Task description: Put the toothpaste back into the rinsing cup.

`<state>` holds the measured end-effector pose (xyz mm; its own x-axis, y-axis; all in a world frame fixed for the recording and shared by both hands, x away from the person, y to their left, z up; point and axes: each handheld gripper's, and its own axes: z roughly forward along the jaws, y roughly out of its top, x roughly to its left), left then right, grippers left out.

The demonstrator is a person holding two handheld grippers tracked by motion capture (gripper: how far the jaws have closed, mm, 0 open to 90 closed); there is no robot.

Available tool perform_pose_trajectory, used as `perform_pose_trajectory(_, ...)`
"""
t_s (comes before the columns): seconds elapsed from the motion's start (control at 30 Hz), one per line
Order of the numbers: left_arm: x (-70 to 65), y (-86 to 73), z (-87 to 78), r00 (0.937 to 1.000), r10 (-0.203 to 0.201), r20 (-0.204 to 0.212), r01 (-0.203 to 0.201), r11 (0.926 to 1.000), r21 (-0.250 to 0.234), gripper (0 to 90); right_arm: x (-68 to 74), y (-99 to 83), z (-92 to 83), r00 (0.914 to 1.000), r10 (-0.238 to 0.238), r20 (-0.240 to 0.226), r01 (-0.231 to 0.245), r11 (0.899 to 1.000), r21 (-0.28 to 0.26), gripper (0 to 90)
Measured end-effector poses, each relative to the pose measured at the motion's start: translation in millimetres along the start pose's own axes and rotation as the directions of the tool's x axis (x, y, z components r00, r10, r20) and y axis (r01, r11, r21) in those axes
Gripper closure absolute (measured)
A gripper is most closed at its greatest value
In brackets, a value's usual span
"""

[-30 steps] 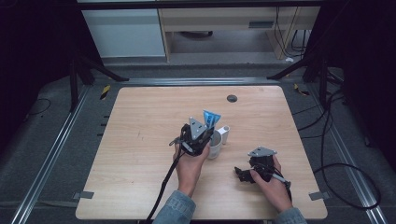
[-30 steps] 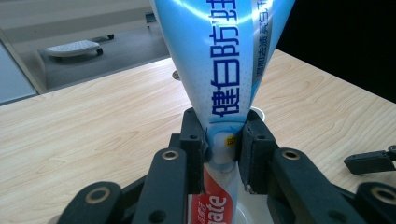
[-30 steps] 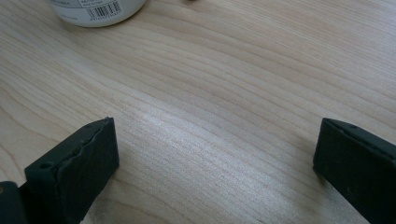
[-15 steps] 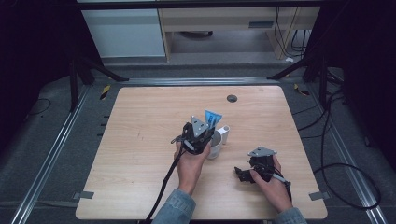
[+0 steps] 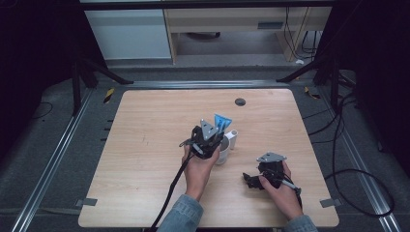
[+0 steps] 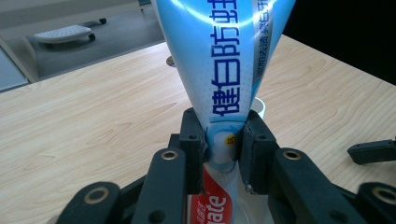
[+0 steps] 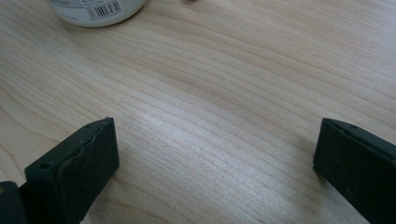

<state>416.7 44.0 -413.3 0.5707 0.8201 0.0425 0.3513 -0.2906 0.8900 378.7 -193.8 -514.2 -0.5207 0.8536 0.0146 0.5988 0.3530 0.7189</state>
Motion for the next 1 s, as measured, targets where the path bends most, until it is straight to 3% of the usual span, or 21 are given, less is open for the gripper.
perform_pose_trajectory(1.0, -3.5, 0.0, 7.9, 0.9993, -0.034, 0.013, 0.034, 0.9994, -0.002, 64.7, -0.1, 0.0, 0.1, 1.0000, -0.002, 0.001, 0.002, 1.000, -0.001, 0.4)
